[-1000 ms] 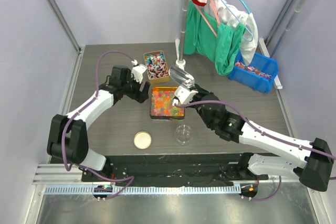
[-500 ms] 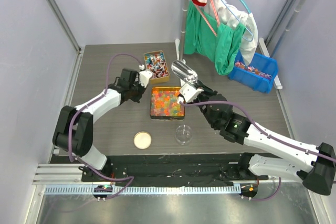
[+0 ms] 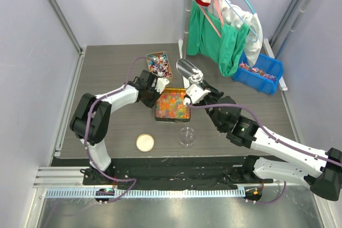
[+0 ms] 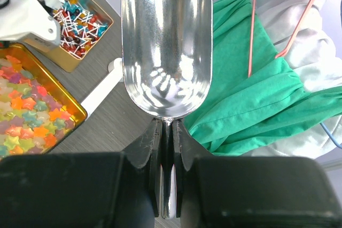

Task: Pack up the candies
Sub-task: Move the storage box to the center of the board, then adjust the spatula.

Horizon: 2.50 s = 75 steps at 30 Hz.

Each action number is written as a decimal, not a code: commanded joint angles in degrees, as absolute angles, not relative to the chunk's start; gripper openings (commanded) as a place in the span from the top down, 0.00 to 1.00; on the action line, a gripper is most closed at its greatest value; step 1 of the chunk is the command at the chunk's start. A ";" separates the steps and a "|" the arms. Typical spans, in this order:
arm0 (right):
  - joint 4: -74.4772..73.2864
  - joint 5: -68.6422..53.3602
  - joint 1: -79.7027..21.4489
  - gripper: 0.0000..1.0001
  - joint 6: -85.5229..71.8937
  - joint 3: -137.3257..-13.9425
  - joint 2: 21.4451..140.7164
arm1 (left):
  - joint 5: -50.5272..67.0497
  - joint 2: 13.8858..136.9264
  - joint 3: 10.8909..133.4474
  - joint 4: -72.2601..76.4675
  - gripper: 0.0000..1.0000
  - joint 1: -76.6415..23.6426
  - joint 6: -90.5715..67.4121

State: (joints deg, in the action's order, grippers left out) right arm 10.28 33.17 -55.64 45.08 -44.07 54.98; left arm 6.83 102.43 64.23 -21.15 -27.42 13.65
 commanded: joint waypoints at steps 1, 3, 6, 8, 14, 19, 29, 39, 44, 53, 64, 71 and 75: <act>14.59 33.57 -55.46 0.99 44.21 -44.30 54.14 | 8.00 106.43 70.65 -24.42 1.00 -30.58 12.92; 14.68 33.57 -55.46 0.99 44.30 -44.21 54.05 | 8.35 109.14 73.89 -26.18 1.00 -31.37 12.75; 14.85 33.66 -55.46 0.99 44.56 -44.12 53.96 | 9.66 110.48 76.37 -27.77 1.00 -33.04 12.83; 15.03 33.75 -55.46 0.99 44.65 -44.03 53.96 | 9.67 110.83 76.99 -27.86 1.00 -34.36 13.09; 15.03 33.66 -55.46 0.99 44.82 -43.86 54.32 | 10.98 113.46 81.90 -29.79 1.00 -36.74 13.18; 15.20 34.01 -55.37 0.99 45.09 -43.77 54.23 | 13.88 117.06 87.18 -32.08 1.00 -38.40 12.04; 3.91 27.45 -55.37 0.99 43.08 -45.96 53.88 | 13.44 115.85 89.74 -31.20 1.00 -37.27 9.32; -29.60 7.22 -55.46 0.99 38.93 -58.09 57.83 | 13.63 100.73 81.48 -26.55 1.00 -29.98 9.14; -40.87 2.38 -55.46 0.99 38.15 -62.75 62.66 | 12.83 95.72 77.70 -25.66 1.00 -24.45 9.14; -38.59 -8.17 -56.16 0.99 34.98 -56.96 66.53 | 13.97 87.73 72.61 -26.28 1.00 -15.83 10.20; -33.41 -10.72 -60.12 0.99 32.79 -50.10 69.96 | 17.58 80.60 66.27 -26.28 1.00 -8.70 9.23; -23.49 -6.08 -60.38 0.99 30.76 -46.32 70.75 | 18.46 78.40 63.72 -24.88 1.00 -7.74 8.26; -20.22 -2.92 -60.38 0.99 29.88 -45.53 71.72 | 18.63 77.78 62.84 -24.26 1.00 -7.56 8.09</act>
State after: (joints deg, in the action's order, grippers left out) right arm -27.24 -6.94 -60.01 31.75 -46.37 70.52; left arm 17.10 80.09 63.42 -26.81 -8.12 9.04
